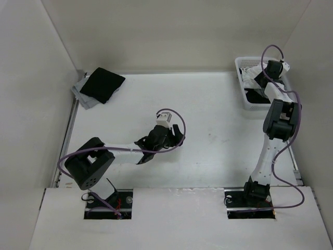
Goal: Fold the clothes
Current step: Grab the tank top from the pile, then move the tank top to the center of the board
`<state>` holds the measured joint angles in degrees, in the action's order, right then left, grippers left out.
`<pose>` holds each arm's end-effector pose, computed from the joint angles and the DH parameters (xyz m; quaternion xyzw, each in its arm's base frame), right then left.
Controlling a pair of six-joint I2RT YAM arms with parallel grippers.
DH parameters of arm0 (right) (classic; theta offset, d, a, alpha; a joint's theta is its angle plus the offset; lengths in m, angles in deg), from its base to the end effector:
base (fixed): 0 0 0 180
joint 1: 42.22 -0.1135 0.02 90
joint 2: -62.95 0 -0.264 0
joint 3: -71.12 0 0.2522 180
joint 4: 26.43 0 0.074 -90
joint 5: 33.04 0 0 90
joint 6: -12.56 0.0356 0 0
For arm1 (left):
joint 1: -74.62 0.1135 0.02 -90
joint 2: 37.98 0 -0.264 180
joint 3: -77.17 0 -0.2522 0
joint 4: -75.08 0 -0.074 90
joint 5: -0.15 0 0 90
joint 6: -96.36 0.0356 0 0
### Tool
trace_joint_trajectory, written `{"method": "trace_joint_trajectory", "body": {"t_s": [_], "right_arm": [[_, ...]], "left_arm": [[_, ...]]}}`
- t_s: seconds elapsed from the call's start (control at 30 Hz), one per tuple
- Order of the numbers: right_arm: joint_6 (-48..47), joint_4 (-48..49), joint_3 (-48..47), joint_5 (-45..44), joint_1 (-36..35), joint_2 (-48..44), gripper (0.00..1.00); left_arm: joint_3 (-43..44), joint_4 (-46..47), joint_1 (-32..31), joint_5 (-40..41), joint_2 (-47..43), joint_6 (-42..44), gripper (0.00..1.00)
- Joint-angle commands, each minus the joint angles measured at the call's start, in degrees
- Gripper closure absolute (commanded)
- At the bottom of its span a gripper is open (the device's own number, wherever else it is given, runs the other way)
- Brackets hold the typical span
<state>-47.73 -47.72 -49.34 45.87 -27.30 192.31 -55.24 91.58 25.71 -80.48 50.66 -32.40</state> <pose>0.5111 -0.1433 0.2238 0.3722 0.7799 -0.0192 0.5029 0.2036 -0.2247 0.1665 0.0302 0.8391 -0.3236 0.4362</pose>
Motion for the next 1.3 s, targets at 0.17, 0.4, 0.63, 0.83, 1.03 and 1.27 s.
{"method": "trace_joint_trajectory", "body": {"t_s": [0.17,0.4,0.63,0.83,1.03,1.27], "right_arm": [[1.6,9.4,3.1,0.8,-0.9,-7.4,1.0],[2.6,17.6,21.7,2.1,-8.5,-40.5,1.0],[3.2,12.0,31.5,2.7,-29.3,-66.2,0.99],[7.5,11.2,38.5,-0.1,-51.6,-77.2,0.98],[21.6,21.3,63.1,1.9,-52.0,-73.0,0.91],[15.8,24.4,60.8,10.4,-37.6,-50.7,0.55]], "left_arm": [[0.3,4.4,1.9,-1.1,1.3,0.0,0.41],[0.1,4.5,2.4,-2.1,0.1,-1.0,0.41],[-4.0,2.2,8.4,-1.8,-9.4,-4.9,0.42],[-9.9,-5.8,19.9,-1.8,-24.6,-9.1,0.42],[-14.6,-13.6,32.0,-4.0,-35.6,-10.6,0.42],[-13.2,-14.6,29.1,-4.1,-31.8,-8.5,0.54]]}}
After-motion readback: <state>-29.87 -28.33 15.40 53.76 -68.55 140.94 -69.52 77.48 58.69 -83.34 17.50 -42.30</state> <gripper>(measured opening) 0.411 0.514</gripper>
